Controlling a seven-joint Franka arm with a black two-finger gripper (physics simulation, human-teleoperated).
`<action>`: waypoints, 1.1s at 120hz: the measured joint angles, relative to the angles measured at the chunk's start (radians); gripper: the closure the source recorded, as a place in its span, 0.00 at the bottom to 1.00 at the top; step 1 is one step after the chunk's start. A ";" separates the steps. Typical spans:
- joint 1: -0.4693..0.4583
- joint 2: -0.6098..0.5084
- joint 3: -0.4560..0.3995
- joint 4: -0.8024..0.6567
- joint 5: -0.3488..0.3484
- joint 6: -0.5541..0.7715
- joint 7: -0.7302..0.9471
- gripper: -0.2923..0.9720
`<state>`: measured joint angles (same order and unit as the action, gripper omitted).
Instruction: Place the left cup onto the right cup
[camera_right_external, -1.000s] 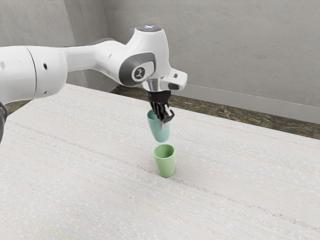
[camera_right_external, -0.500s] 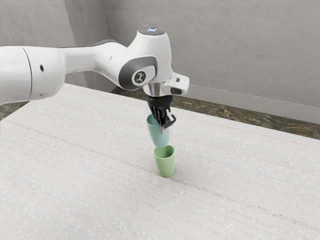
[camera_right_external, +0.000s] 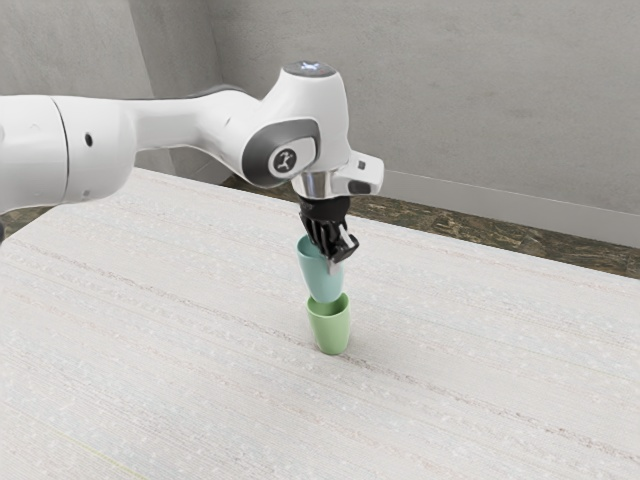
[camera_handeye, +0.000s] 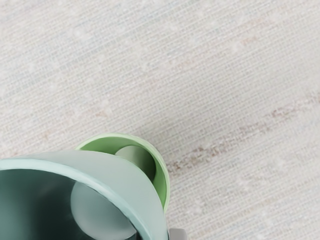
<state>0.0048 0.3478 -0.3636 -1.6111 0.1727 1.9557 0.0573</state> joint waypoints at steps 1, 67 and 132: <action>0.000 0.000 0.000 0.000 0.000 0.000 -0.001 0.85; 0.000 0.032 0.000 0.000 0.000 0.006 -0.039 0.85; 0.000 0.055 0.000 0.003 0.012 0.017 -0.056 0.85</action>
<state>0.0048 0.4030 -0.3637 -1.6078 0.1845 1.9726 0.0017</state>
